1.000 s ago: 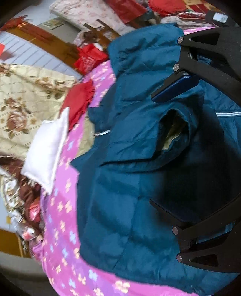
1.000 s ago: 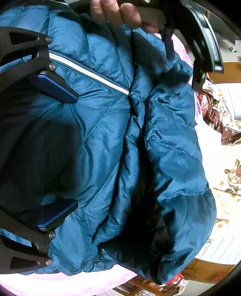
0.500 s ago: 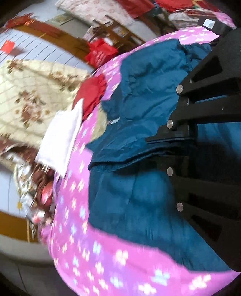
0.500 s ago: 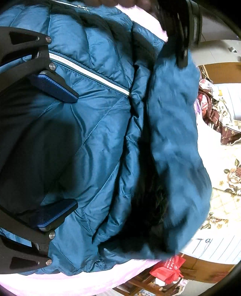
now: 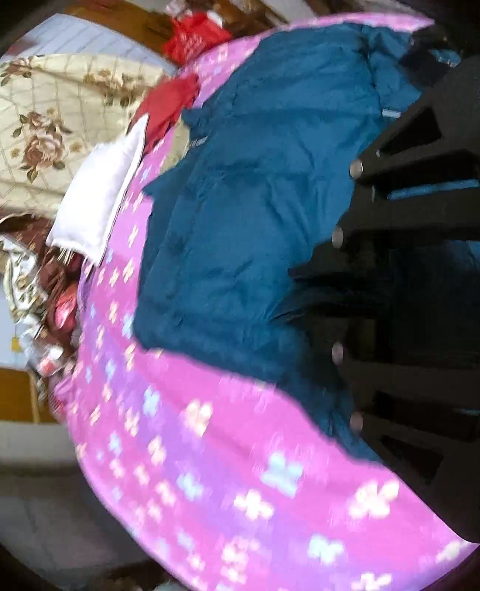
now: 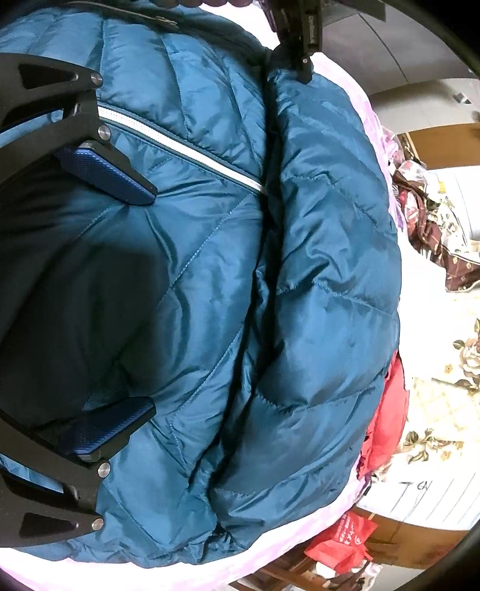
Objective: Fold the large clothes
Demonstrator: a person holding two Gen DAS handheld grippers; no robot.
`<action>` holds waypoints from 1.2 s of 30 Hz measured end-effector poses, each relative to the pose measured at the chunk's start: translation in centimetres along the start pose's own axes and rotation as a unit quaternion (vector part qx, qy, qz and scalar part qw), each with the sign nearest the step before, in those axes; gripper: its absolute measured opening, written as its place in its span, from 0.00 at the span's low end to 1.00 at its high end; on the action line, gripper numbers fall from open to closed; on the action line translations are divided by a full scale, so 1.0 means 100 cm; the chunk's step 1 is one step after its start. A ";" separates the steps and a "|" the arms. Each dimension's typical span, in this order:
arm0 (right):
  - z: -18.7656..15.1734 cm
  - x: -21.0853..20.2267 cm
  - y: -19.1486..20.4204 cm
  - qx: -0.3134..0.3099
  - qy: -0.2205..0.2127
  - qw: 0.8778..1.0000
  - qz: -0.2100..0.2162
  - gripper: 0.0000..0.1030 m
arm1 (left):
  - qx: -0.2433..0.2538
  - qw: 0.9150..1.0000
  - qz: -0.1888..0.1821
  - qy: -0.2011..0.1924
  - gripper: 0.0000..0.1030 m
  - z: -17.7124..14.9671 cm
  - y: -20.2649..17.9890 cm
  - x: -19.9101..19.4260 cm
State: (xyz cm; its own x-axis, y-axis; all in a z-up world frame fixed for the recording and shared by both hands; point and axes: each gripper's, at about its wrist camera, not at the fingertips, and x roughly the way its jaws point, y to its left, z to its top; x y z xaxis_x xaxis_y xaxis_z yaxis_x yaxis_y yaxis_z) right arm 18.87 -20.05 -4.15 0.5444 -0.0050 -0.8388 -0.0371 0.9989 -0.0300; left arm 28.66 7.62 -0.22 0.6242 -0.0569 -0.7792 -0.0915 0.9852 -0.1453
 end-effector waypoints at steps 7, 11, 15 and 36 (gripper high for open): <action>0.039 -0.066 -0.051 0.032 -0.125 0.991 0.020 0.90 | 0.000 0.989 0.083 -0.125 0.44 0.014 -0.002 -0.038; 0.066 -0.069 -0.107 0.095 -0.183 0.978 0.023 0.90 | 0.067 0.991 0.038 -0.106 0.44 0.014 -0.040 -0.015; 0.077 -0.020 -0.130 0.101 -0.144 0.983 0.050 0.87 | 0.099 0.990 0.086 -0.043 0.44 0.003 -0.056 0.039; 0.142 0.073 -0.173 0.175 -0.025 0.984 -0.004 0.98 | 0.081 0.990 0.114 -0.016 0.55 -0.006 -0.054 0.040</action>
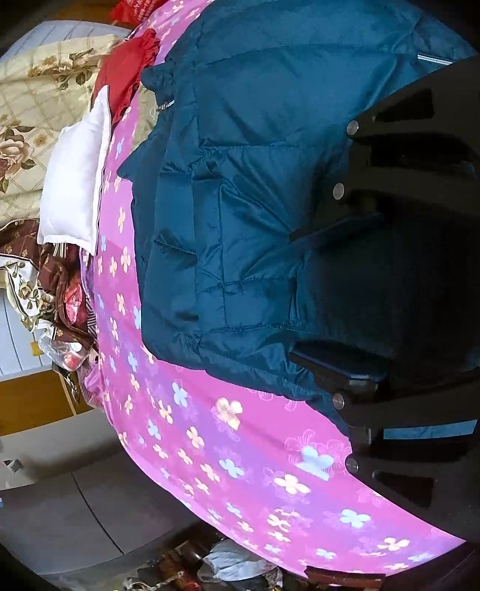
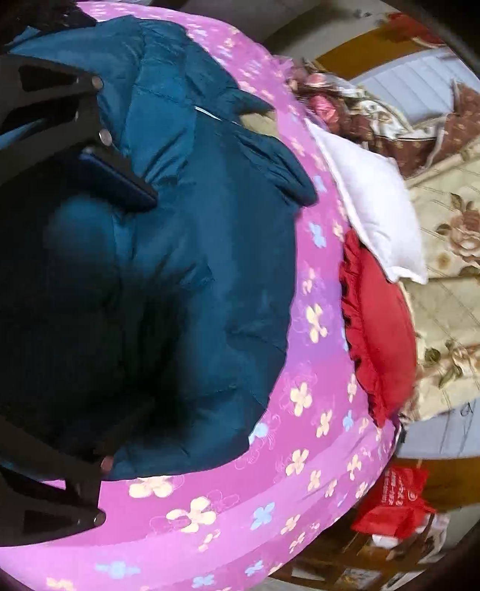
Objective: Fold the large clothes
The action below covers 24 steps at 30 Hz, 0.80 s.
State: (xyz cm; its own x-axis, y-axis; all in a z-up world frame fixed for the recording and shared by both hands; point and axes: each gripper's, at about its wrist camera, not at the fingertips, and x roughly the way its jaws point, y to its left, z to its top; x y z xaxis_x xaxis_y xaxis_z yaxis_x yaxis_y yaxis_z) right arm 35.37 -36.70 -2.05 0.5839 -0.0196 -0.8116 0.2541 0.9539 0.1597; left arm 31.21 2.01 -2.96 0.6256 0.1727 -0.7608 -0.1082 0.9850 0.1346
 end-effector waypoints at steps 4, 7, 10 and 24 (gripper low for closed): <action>0.009 -0.033 0.018 0.004 -0.036 0.999 -0.028 0.93 | -0.014 1.000 0.000 0.000 0.55 0.006 0.009 -0.007; 0.002 -0.068 0.054 -0.013 -0.094 0.995 0.027 0.93 | -0.020 0.999 0.011 -0.036 0.55 0.010 0.014 -0.023; -0.014 -0.056 0.095 -0.051 -0.061 0.996 0.046 0.93 | -0.006 1.000 0.000 -0.023 0.55 0.009 0.009 -0.014; -0.073 -0.096 0.065 -0.117 -0.051 0.992 -0.017 1.00 | 0.021 0.998 0.001 -0.051 0.66 -0.002 -0.006 -0.029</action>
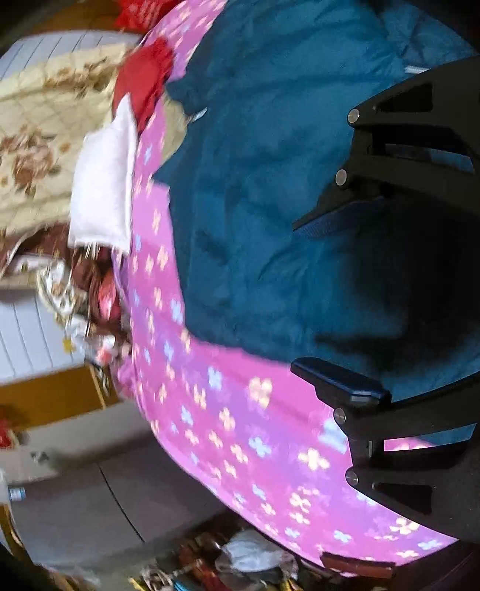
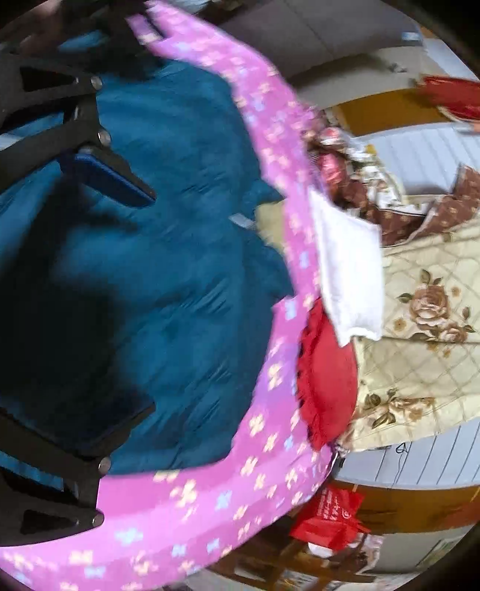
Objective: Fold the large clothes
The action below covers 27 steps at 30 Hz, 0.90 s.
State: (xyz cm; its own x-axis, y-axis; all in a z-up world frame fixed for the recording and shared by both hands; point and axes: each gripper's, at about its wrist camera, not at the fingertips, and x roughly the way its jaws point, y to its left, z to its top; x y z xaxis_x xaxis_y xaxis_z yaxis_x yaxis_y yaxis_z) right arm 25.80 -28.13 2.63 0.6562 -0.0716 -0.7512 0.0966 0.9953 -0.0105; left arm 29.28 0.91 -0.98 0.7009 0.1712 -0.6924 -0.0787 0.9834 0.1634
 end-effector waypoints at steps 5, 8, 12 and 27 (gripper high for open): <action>-0.024 0.016 -0.031 0.072 0.032 0.995 0.062 1.00 | 0.061 0.998 0.026 0.002 0.68 -0.016 -0.018 0.005; -0.035 -0.027 -0.035 0.098 0.002 0.992 0.085 1.00 | 0.042 0.999 0.022 -0.002 0.68 -0.021 0.004 -0.013; -0.061 -0.078 -0.030 0.102 -0.026 0.991 0.081 1.00 | 0.020 1.000 -0.018 0.005 0.68 -0.043 0.029 -0.043; -0.156 -0.051 0.026 -0.021 0.053 0.997 0.051 1.00 | -0.016 0.997 -0.052 0.056 0.80 -0.117 0.042 -0.055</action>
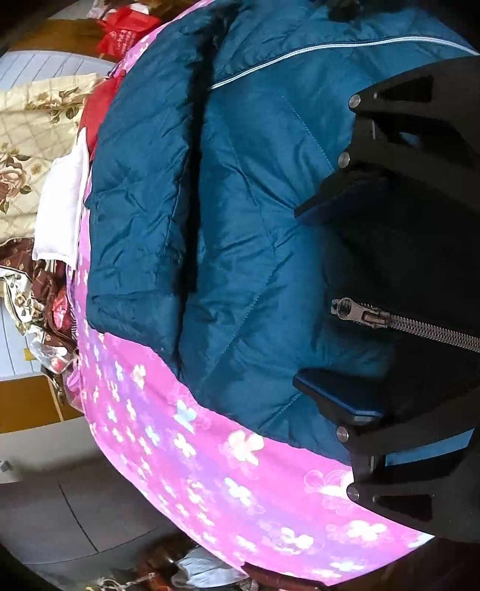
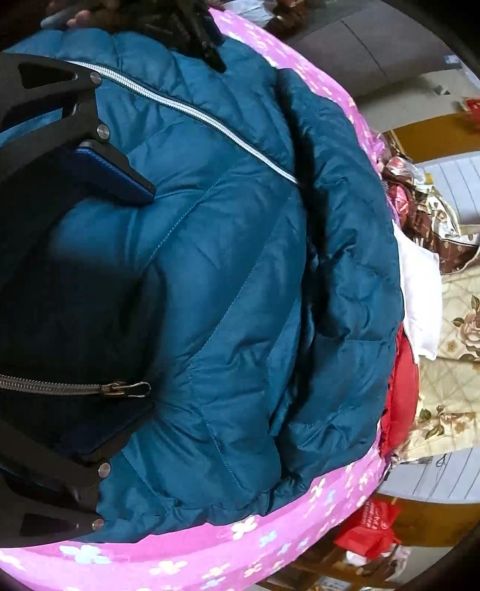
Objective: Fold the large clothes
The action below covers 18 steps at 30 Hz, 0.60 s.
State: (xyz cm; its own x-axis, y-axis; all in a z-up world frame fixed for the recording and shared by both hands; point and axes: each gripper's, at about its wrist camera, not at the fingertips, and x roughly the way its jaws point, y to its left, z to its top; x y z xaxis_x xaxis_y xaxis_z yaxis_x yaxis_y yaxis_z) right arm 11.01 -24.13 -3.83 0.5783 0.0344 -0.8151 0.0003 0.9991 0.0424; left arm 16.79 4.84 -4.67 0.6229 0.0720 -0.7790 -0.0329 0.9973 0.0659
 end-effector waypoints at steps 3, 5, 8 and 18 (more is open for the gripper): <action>-0.003 -0.001 0.000 0.000 -0.005 1.000 0.001 1.00 | 0.001 1.000 -0.002 0.000 0.80 0.001 -0.001 0.000; -0.008 -0.003 -0.002 0.004 -0.012 1.000 0.005 1.00 | -0.004 1.000 -0.009 0.002 0.80 0.002 0.000 -0.001; -0.013 -0.006 -0.001 0.006 -0.015 1.000 0.003 1.00 | -0.007 1.000 -0.016 0.004 0.80 0.002 0.005 0.000; -0.012 -0.009 0.001 0.005 -0.017 1.000 0.000 1.00 | -0.005 1.000 -0.010 0.003 0.81 0.002 0.004 0.000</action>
State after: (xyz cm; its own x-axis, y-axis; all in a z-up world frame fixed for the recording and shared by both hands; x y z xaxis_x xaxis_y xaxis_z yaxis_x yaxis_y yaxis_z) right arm 9.51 -24.00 -3.84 0.6052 0.0332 -0.7954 0.0080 0.9988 0.0478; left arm 16.92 5.26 -4.49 0.6187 0.0530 -0.7838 -0.0292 0.9986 0.0444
